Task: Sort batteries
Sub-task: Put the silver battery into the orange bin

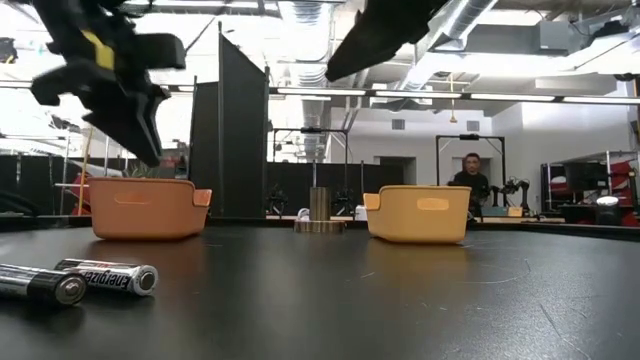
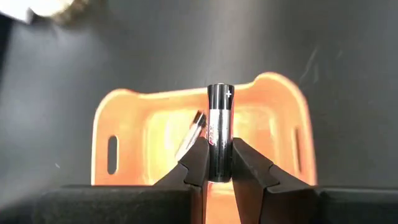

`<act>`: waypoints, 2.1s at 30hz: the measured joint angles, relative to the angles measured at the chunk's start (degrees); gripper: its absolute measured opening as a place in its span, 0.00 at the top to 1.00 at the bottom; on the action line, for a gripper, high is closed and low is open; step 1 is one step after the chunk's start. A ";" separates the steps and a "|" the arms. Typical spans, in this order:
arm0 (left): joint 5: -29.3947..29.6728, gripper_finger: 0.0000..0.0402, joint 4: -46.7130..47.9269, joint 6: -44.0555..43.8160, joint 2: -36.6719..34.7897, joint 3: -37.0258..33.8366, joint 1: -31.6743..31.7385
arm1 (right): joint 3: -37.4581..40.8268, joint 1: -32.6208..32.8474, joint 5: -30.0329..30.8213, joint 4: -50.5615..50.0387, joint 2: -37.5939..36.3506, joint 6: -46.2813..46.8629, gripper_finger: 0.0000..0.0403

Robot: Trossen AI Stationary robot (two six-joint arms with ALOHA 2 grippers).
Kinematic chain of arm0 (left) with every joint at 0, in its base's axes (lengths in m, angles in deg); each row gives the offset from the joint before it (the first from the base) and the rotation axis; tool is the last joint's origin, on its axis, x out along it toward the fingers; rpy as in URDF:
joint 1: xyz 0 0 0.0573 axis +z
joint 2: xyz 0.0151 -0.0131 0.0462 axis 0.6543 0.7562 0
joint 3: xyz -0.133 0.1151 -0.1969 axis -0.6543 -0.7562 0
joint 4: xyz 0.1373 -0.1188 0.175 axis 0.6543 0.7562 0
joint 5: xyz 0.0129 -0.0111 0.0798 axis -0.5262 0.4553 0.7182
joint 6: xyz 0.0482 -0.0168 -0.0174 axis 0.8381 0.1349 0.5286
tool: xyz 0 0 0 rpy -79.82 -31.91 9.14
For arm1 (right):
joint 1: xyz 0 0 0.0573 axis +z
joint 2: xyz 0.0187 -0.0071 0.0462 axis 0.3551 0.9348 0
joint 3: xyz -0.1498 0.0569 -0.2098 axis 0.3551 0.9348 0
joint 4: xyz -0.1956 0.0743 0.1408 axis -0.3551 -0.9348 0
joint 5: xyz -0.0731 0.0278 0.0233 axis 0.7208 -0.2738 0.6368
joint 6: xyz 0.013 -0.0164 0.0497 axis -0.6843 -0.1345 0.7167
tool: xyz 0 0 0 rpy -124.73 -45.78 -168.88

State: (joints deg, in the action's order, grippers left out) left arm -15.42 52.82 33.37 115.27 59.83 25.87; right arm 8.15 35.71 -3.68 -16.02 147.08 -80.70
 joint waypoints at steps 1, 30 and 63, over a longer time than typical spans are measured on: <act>-0.64 0.91 -0.04 0.24 0.25 -0.27 1.09 | 0.00 0.47 -0.02 0.14 0.19 0.16 0.49; -8.50 0.54 -28.08 11.05 4.45 -1.04 -17.91 | 0.00 2.20 0.22 -6.47 0.54 7.13 0.49; -11.33 0.63 -53.65 -1.83 35.22 2.24 -25.50 | 0.02 2.33 0.24 -4.61 0.54 5.85 0.49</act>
State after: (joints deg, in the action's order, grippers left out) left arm -26.75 -0.83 31.53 150.49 62.07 0.37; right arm 8.17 38.03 -3.44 -20.63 147.61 -74.85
